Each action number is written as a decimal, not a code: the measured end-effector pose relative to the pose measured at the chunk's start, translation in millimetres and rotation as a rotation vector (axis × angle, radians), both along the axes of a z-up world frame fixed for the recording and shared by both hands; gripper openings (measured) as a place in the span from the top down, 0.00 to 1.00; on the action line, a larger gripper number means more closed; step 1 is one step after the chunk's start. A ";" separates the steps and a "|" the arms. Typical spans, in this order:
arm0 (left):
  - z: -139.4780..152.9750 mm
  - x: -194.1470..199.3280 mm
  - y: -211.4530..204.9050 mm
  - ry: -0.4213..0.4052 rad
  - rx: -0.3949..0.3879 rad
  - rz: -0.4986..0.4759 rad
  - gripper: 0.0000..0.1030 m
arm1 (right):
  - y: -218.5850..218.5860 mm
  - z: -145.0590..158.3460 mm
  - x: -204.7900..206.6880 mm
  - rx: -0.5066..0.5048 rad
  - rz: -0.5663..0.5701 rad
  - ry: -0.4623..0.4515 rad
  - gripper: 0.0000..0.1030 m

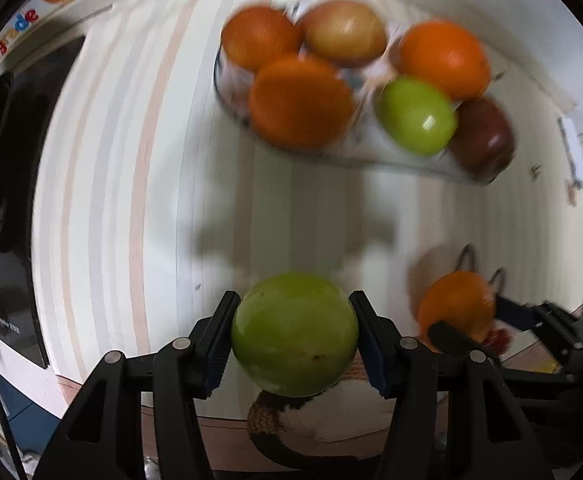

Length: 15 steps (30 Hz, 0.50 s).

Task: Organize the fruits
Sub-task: 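Carry the green apple and orange onto the floral plate and open both tools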

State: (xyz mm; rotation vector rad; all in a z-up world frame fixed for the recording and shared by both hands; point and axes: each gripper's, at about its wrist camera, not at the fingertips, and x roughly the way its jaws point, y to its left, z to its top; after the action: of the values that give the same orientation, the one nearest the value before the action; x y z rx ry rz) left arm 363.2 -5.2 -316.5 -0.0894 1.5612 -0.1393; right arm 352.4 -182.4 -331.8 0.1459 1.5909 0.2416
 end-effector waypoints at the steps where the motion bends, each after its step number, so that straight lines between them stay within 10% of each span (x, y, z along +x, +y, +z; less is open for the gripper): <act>1: 9.9 5.2 -1.1 -0.015 -0.016 0.001 0.48 | -7.2 5.4 0.7 0.010 -0.008 -0.008 0.34; 8: 63.1 62.7 -24.5 -0.112 -0.051 -0.037 0.48 | -58.5 61.1 27.6 0.102 -0.150 -0.120 0.34; 15: 46.0 119.3 -54.0 -0.094 0.006 -0.083 0.48 | -123.0 61.7 99.0 0.137 -0.347 -0.140 0.34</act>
State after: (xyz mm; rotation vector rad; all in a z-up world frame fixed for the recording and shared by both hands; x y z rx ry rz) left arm 482.5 -59.1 -270.5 -0.0127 1.4724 -0.2012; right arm 451.4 -305.4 -270.1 0.4956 1.3835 0.0876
